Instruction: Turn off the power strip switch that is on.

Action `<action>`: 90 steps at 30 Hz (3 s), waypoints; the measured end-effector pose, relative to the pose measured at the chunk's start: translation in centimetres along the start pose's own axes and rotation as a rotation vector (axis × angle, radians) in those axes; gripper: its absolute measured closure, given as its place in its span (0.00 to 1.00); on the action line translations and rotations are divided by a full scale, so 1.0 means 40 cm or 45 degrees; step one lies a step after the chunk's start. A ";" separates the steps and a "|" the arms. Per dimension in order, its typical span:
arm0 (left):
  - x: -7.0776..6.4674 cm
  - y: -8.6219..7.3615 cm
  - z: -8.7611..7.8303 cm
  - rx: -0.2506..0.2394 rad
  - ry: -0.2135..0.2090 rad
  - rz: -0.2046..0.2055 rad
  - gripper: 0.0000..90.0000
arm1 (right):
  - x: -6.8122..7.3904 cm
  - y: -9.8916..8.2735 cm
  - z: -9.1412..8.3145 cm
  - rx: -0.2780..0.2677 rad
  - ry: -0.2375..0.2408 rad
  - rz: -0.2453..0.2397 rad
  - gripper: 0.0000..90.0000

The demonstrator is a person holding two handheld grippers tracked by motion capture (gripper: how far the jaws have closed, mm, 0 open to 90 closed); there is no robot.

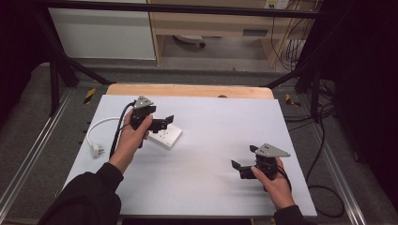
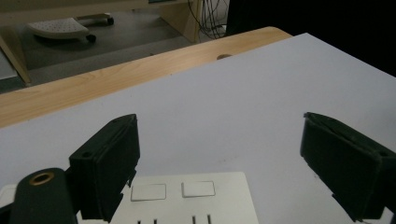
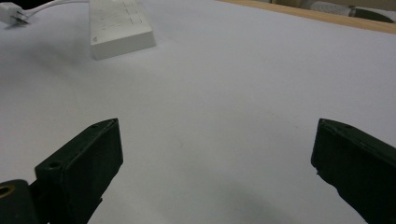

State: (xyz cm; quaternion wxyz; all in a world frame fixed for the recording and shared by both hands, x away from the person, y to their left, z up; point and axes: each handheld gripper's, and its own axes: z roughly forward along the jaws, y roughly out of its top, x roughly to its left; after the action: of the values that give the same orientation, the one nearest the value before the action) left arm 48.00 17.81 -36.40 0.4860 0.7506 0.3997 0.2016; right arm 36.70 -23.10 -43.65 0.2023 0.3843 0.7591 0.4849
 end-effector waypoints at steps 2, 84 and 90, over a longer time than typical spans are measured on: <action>-0.001 0.003 -0.012 -0.014 -0.002 0.000 0.13 | 0.000 0.000 0.000 -0.001 0.001 -0.002 0.03; -0.046 -0.166 -0.279 -0.101 0.012 -0.059 0.06 | 0.004 0.000 0.003 0.014 0.007 -0.017 0.03; -0.049 -0.187 -0.283 -0.087 0.012 -0.058 0.06 | 0.004 0.000 0.004 0.014 0.005 -0.019 0.03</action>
State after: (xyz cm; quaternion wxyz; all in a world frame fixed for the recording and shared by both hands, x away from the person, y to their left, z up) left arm 35.98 24.24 -37.86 0.5139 0.7232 0.4121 0.2076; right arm 36.70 -22.88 -43.69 0.2022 0.3787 0.7650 0.4801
